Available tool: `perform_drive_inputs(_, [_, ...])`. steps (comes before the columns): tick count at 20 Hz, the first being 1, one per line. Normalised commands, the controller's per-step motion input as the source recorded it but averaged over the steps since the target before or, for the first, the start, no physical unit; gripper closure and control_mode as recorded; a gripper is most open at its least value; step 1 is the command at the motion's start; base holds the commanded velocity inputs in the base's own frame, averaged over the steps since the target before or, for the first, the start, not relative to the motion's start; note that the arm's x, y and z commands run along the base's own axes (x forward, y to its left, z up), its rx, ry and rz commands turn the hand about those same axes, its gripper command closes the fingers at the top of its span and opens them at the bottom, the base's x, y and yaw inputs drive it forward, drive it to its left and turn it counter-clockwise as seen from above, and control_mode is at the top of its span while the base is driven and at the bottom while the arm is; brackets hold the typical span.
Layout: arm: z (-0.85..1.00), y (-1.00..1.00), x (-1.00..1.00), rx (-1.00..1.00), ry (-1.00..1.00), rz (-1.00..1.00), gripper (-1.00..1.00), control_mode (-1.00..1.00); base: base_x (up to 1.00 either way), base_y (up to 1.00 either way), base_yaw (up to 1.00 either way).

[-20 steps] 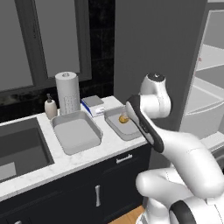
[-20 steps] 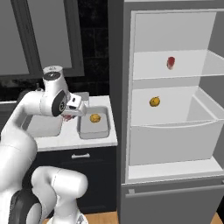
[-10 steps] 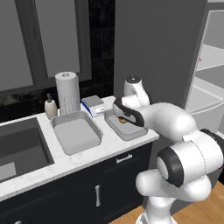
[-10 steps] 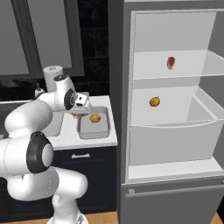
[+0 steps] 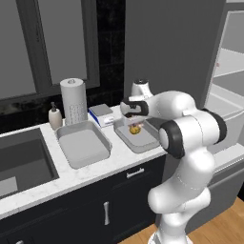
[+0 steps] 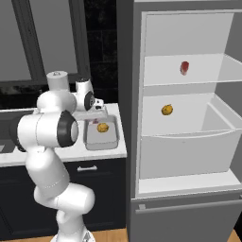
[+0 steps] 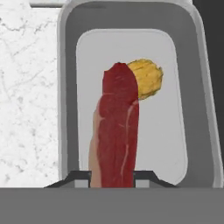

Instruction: Place one squash and one steak in each tupperware on the nearby counter, to pack two identical lunches.

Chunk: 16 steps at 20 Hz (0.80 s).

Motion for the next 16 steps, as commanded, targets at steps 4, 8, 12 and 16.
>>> perform_drive_inputs(4, [-0.39, -0.01, 0.12, 0.00, 0.04, 0.29, 1.00, -1.00, 0.00, 0.00, 0.00])
perform_drive_inputs(8, [-0.73, 0.10, 0.23, -0.04, 0.02, 0.14, 1.00, -1.00, 0.00, 0.00, 0.00])
perform_drive_inputs(12, [-0.75, 0.17, 0.02, -0.03, 0.00, 0.09, 1.00, -1.00, 0.00, 0.00, 0.00])
perform_drive_inputs(16, [-0.18, 0.00, 0.00, 0.00, -0.01, 0.03, 1.00, -1.00, 0.00, 0.00, 0.00])
